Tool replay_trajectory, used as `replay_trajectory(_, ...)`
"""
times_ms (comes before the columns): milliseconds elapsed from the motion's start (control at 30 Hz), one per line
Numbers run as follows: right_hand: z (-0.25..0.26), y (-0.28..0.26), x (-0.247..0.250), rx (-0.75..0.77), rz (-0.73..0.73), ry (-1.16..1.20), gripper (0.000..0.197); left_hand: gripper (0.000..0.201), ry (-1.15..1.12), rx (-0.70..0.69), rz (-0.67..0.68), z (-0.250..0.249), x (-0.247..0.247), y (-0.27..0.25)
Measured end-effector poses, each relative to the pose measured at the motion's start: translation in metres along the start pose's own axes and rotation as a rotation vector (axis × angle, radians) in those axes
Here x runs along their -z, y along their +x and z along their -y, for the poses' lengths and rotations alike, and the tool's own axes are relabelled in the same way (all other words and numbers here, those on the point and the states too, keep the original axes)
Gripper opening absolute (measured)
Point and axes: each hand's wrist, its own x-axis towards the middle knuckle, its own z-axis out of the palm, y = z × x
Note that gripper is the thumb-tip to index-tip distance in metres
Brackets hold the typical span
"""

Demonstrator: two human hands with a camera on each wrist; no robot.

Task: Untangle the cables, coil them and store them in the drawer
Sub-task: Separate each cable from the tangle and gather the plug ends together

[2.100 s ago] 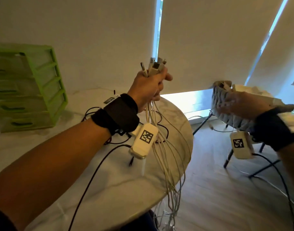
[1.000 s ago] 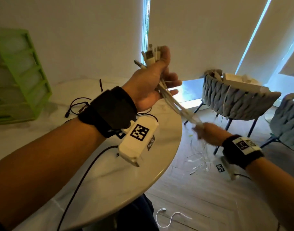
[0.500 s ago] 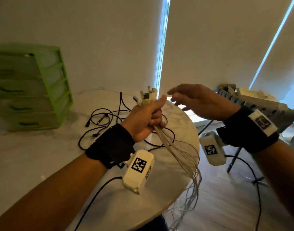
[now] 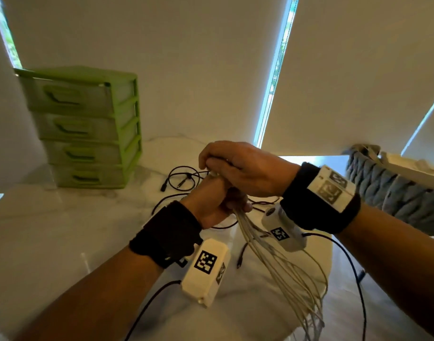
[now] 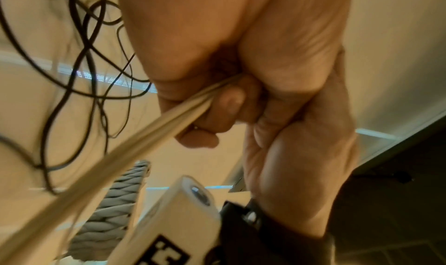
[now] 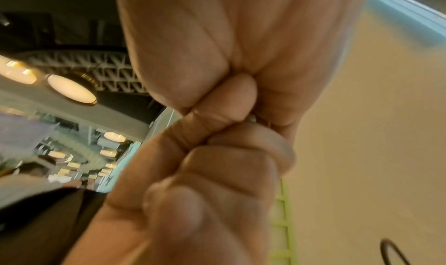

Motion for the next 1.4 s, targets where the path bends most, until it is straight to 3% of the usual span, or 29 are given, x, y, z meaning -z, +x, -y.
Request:
replay_trajectory(167, 0.009, 0.017, 0.000, 0.084, 0.036, 0.074, 0.015, 0.026, 0.010, -0.086, -0.050, -0.021, 0.027, -0.006)
replay_trajectory(333, 0.009, 0.028, -0.009, -0.009, 0.116, 0.108, 0.042, 0.021, 0.021, -0.106, -0.123, -0.022, 0.041, -0.009)
replay_trajectory(433, 0.001, 0.029, 0.002, -0.081, -0.049, 0.297, 0.043, 0.024, -0.006, -0.080, -0.113, -0.033, 0.055, -0.009)
replay_trajectory(500, -0.013, 0.030, 0.006, -0.156, -0.137, 0.242, 0.038, 0.017, -0.027, -0.075, -0.127, -0.040, 0.069, -0.010)
replay_trajectory(567, -0.028, 0.028, 0.000, -0.225, -0.044, 0.117, 0.029, 0.015, -0.045, -0.085, -0.149, -0.043, 0.084, -0.012)
replay_trajectory(700, -0.046, 0.022, -0.037, -0.346, 0.450, -0.223, 0.027, 0.036, -0.094, -0.093, -0.177, -0.047, 0.107, -0.012)
replay_trajectory(767, -0.051, 0.023, -0.057, -0.394, 0.636, -0.263, 0.033, 0.044, -0.113, -0.083, -0.175, -0.047, 0.113, -0.011)
replay_trajectory(967, -0.061, 0.036, -0.079, -0.463, 0.740, -0.185, 0.034, 0.047, -0.120, -0.071, -0.229, -0.040, 0.126, -0.006)
replay_trajectory(1133, -0.063, 0.040, -0.081, -0.417, 0.822, -0.159, 0.014, 0.046, -0.114, -0.052, -0.294, -0.033, 0.129, -0.002)
replay_trajectory(1200, -0.062, 0.039, -0.078, -0.384, 0.782, -0.203, 0.014, 0.045, -0.117, -0.044, -0.328, -0.032, 0.131, 0.000)
replay_trajectory(1267, -0.063, 0.039, -0.068, -0.409, 0.652, -0.129, 0.012, 0.043, -0.135, -0.056, -0.366, -0.031, 0.133, 0.002)
replay_trajectory(1400, -0.055, 0.044, -0.036, -0.379, 0.160, 0.256, 0.012, 0.038, -0.172, -0.071, -0.418, -0.029, 0.131, 0.005)
